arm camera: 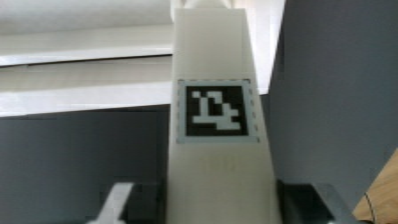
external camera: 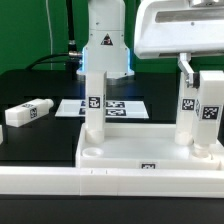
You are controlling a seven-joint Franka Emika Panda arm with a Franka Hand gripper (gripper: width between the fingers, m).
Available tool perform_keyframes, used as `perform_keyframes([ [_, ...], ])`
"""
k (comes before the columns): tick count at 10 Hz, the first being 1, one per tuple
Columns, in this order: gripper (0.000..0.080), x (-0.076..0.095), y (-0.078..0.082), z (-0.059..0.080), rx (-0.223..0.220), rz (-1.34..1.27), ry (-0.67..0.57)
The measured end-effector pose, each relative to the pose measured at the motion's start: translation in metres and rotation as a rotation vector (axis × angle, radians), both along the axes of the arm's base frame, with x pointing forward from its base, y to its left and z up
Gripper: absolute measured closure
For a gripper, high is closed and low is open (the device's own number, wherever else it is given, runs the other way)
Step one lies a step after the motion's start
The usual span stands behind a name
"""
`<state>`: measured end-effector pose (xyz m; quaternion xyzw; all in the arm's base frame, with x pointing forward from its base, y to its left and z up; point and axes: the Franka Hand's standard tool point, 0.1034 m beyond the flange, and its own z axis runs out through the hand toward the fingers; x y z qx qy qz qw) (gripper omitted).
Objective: Assemble desk
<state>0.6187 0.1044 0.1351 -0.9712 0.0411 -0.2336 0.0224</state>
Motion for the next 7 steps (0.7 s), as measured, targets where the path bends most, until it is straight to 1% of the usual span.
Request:
perform_keyframes([
  [1, 0.0509, -0.0001, 0.0033, -0.0009, -0.004, 0.006, -0.012],
  [3, 0.0509, 0.0013, 0.0040, -0.0008, -0.014, 0.011, -0.042],
  [7, 0.0509, 0.0030, -0.0029, -0.0026, -0.028, 0.021, -0.047],
])
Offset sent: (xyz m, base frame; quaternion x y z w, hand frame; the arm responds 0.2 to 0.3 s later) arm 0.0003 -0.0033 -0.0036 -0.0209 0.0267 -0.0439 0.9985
